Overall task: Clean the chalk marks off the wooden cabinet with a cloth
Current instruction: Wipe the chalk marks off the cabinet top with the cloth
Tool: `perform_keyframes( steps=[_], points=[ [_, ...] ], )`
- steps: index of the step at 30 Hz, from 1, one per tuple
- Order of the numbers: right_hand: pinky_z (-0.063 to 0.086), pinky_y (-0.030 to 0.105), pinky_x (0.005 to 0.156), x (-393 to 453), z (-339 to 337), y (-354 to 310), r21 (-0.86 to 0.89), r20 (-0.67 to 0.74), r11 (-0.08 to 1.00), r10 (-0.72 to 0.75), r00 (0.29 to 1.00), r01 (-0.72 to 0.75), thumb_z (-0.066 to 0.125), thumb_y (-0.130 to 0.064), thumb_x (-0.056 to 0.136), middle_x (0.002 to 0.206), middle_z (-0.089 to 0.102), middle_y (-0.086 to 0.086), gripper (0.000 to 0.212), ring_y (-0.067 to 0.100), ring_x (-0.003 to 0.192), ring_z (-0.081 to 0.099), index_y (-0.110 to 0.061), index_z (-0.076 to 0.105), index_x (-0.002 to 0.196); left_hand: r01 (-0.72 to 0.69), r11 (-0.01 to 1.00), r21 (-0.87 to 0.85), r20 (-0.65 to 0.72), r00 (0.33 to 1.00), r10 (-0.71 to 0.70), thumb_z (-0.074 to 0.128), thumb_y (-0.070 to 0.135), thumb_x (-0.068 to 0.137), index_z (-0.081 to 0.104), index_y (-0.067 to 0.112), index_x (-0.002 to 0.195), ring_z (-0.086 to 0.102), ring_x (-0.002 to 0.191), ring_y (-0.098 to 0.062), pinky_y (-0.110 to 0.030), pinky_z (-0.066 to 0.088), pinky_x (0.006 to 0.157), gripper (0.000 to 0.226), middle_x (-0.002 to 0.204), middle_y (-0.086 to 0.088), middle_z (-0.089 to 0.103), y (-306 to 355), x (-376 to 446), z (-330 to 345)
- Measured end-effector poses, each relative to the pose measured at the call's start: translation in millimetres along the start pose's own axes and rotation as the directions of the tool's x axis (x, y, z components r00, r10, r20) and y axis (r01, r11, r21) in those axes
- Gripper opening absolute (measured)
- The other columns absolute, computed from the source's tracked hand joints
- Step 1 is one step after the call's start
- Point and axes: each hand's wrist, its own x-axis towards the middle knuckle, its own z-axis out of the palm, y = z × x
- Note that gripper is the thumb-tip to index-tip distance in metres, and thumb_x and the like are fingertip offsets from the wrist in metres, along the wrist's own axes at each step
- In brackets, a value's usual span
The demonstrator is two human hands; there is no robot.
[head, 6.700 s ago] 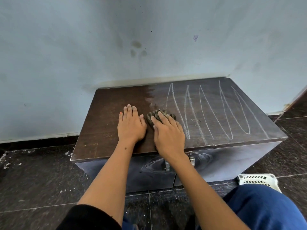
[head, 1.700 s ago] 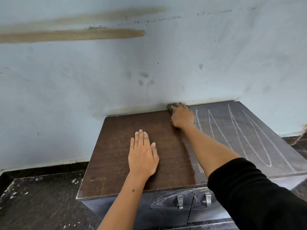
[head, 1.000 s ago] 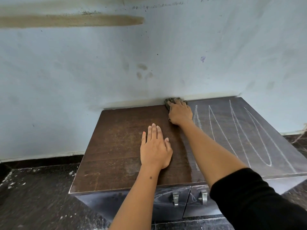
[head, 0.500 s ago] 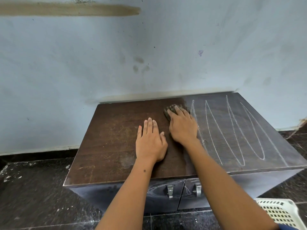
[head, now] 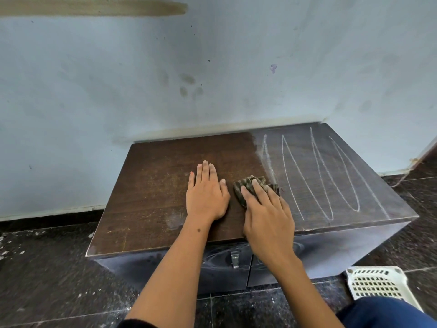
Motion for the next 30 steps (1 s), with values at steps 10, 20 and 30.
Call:
perform_keyframes(
  steps=[10,20,30],
  points=[
    [0.018,0.039,0.114,104,19,-14,-0.016,0.196,1.000,-0.018,0.980,0.021,0.033,-0.027,0.098,0.156,0.024,0.001,0.046,0.025,0.142,0.021,-0.026,0.034,0.145,0.017,1.000,-0.013,0.015,1.000,-0.017,0.018,0.034,0.101,0.007,0.008,0.152,-0.003,0.147,-0.018,-0.036,-0.002,0.120,0.058,0.160,-0.007,0.001,2,0,-3],
    [0.042,0.040,0.099,12,2,-7,-0.008,0.054,1.000,-0.008,0.999,0.008,0.027,-0.030,0.085,0.135,0.055,0.001,0.052,0.025,0.123,0.052,-0.026,0.061,0.124,0.010,1.000,-0.005,-0.001,1.000,-0.010,0.019,0.034,0.101,0.009,0.008,0.152,-0.002,0.147,-0.019,-0.036,-0.001,0.119,0.058,0.160,-0.007,0.003,0,1,0],
    [0.040,0.041,0.102,13,3,-12,0.013,0.022,1.000,0.002,1.000,-0.002,0.034,-0.025,0.087,0.137,0.053,0.002,0.047,0.027,0.125,0.050,-0.025,0.060,0.126,0.011,1.000,-0.006,0.005,1.000,-0.011,0.018,0.034,0.102,0.009,0.008,0.152,-0.001,0.147,-0.019,-0.036,-0.001,0.119,0.057,0.160,-0.007,0.003,0,1,0]
  ],
)
